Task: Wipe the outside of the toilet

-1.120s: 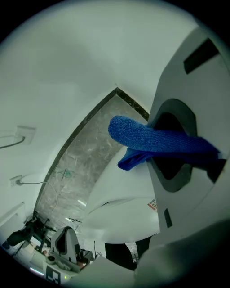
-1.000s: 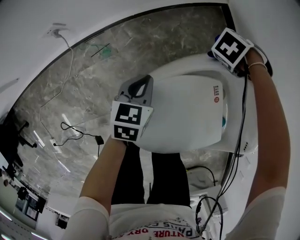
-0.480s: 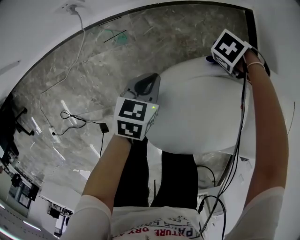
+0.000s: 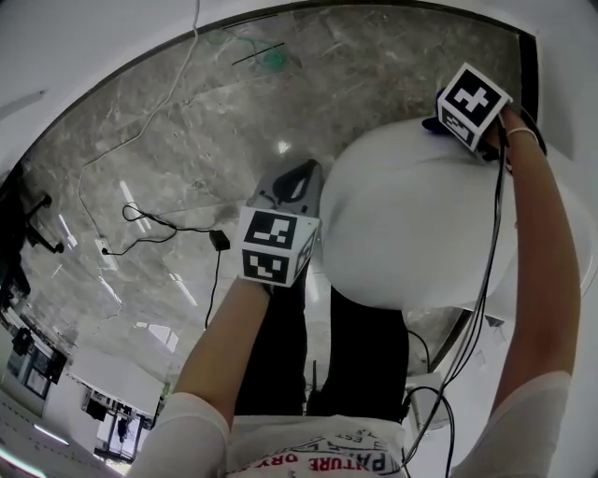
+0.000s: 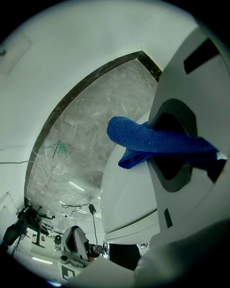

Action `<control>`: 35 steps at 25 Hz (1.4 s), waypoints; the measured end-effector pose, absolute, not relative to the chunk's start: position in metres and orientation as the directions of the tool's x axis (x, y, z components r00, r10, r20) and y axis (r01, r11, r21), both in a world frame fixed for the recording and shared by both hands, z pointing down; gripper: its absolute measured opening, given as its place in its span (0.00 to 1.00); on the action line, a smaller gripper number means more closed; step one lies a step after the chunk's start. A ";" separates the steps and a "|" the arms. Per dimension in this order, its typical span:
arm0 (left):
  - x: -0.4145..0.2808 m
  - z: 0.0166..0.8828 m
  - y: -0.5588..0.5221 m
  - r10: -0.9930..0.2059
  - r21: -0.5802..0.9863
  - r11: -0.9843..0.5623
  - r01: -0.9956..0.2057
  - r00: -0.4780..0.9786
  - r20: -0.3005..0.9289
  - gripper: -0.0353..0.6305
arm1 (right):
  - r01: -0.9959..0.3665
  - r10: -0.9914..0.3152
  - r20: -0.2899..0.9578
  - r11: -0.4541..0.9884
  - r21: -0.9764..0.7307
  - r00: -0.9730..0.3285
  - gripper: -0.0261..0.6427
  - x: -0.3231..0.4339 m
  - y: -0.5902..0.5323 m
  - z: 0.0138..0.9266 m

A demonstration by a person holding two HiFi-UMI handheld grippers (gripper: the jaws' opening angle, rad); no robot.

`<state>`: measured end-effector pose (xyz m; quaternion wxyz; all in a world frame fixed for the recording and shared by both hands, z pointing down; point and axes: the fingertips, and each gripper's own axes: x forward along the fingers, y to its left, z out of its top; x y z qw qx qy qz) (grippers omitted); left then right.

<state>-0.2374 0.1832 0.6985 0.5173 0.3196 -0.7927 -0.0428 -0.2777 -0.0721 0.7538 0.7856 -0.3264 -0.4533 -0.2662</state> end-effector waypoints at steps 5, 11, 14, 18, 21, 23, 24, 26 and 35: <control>-0.226 0.706 0.215 -0.534 0.401 0.810 -0.428 -0.255 0.807 0.06 | 0.718 -0.096 0.881 0.623 -0.310 0.464 0.15 -0.270 -0.025 0.758; -0.220 0.708 0.244 -0.533 0.405 0.819 -0.406 -0.278 0.799 0.06 | 0.749 -0.073 0.877 0.557 -0.359 0.474 0.15 -0.258 0.030 0.761; -0.216 0.708 0.258 -0.523 0.400 0.831 -0.386 -0.301 0.797 0.06 | 0.770 -0.084 0.876 0.523 -0.366 0.474 0.15 -0.252 0.053 0.760; -0.203 0.700 0.273 -0.515 0.410 0.848 -0.335 -0.346 0.784 0.06 | 0.800 -0.081 0.889 0.479 -0.361 0.450 0.15 -0.241 0.083 0.757; -0.180 0.700 0.281 -0.502 0.413 0.861 -0.296 -0.366 0.784 0.06 | 0.829 -0.070 0.903 0.432 -0.356 0.424 0.15 -0.231 0.108 0.754; -0.161 0.702 0.287 -0.489 0.413 0.871 -0.267 -0.375 0.788 0.06 | 0.853 -0.075 0.910 0.386 -0.350 0.408 0.15 -0.224 0.122 0.754; -0.150 0.704 0.291 -0.483 0.414 0.875 -0.252 -0.378 0.790 0.06 | 0.865 -0.079 0.913 0.362 -0.349 0.401 0.15 -0.220 0.128 0.754; -0.129 0.709 0.298 -0.468 0.414 0.883 -0.218 -0.381 0.797 0.06 | 0.883 -0.093 0.913 0.311 -0.352 0.396 0.15 -0.213 0.139 0.755; -0.055 0.711 0.353 -0.374 0.406 0.913 -0.033 -0.460 0.805 0.06 | 0.928 -0.254 0.893 0.132 -0.348 0.371 0.15 -0.173 0.193 0.758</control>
